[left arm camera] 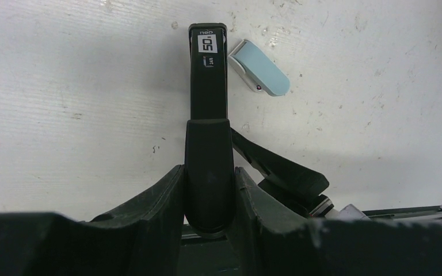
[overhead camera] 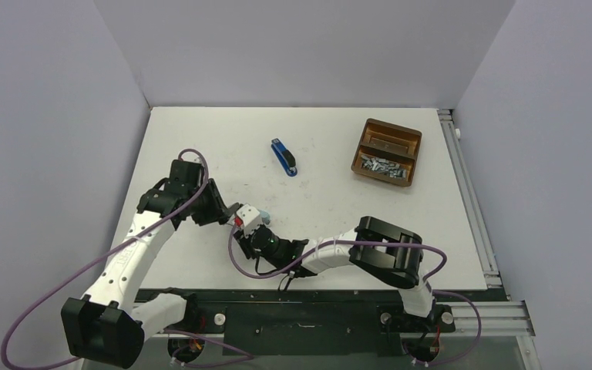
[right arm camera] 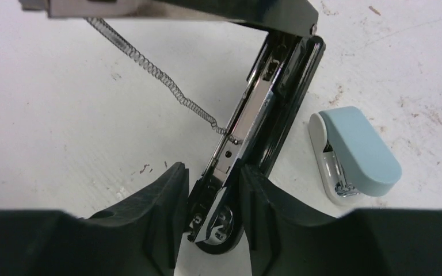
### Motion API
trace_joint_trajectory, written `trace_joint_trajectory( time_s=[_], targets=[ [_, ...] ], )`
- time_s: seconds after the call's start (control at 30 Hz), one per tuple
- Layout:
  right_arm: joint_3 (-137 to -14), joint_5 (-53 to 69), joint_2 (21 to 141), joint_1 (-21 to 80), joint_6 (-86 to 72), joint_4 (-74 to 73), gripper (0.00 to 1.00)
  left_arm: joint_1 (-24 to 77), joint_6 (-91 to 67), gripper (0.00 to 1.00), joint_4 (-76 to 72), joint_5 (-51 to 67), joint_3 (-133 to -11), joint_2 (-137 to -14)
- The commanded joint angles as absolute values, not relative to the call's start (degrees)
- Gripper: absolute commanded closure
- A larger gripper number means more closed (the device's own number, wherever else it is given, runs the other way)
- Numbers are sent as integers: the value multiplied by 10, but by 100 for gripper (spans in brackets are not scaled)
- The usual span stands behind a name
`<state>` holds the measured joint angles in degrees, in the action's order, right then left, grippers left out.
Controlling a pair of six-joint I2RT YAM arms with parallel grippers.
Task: Load the staples into the stapler
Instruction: Open the stapler at the center of the board.
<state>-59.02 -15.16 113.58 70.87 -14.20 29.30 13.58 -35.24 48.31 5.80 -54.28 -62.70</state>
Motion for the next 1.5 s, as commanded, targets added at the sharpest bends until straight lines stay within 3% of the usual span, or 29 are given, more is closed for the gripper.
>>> trace_joint_trajectory(
  time_s=[0.0, 0.07, 0.13, 0.87, 1.47],
  targets=[
    [-567, -144, 1107, 710, -146, 295, 72, 123, -345, 100, 478, 93, -598, -621],
    [-553, -134, 1099, 710, -147, 294, 85, 108, -336, 100, 488, 102, -608, -626],
    [-540, -121, 1093, 710, -149, 289, 91, 94, -327, 100, 491, 105, -614, -630],
    [-426, -5, 1033, 709, -169, 254, 92, -20, -175, 100, 441, 86, -645, -723],
    [-417, 27, 1032, 698, -181, 250, 91, -20, -36, 100, 230, -16, -539, -798]
  ],
)
